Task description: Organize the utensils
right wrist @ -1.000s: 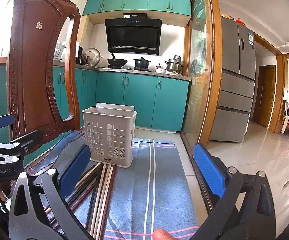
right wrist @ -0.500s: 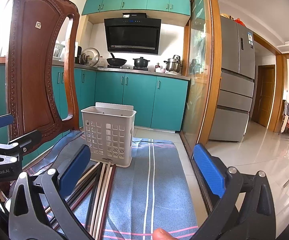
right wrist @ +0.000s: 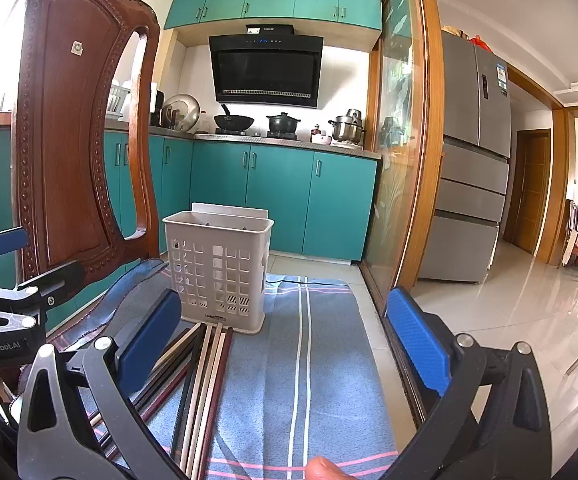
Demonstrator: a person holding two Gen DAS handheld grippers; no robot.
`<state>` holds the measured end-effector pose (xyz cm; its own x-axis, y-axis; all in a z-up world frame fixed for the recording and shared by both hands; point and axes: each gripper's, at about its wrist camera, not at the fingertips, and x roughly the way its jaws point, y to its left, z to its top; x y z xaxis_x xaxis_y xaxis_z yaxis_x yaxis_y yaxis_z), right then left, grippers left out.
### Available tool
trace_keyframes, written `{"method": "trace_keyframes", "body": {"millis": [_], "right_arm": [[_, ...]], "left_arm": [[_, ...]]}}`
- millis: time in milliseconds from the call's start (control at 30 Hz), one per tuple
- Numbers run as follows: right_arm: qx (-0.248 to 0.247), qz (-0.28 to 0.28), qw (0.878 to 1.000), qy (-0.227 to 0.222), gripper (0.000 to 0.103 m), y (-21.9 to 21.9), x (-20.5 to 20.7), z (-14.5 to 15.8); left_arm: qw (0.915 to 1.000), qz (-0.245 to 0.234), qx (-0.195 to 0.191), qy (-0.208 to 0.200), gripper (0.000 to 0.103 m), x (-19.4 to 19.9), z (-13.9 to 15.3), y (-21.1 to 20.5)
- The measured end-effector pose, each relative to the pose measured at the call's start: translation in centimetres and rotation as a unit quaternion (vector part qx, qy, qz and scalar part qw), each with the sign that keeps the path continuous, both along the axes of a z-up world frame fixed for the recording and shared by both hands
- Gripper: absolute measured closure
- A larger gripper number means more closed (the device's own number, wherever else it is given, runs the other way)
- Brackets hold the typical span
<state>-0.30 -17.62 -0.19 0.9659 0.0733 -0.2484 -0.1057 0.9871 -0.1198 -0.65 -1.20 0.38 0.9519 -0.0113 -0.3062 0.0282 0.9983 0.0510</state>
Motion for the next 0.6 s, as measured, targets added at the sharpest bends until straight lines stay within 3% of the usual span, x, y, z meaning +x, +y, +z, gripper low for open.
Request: {"method": "trace_keyframes", "body": {"millis": [600], "right_arm": [[0.000,0.001,1.000,0.003,0.002,0.39,0.37,-0.30]], "left_arm": [[1.0000,0.000,0.001,0.000,0.003,0.19,-0.29,-0.01]]}}
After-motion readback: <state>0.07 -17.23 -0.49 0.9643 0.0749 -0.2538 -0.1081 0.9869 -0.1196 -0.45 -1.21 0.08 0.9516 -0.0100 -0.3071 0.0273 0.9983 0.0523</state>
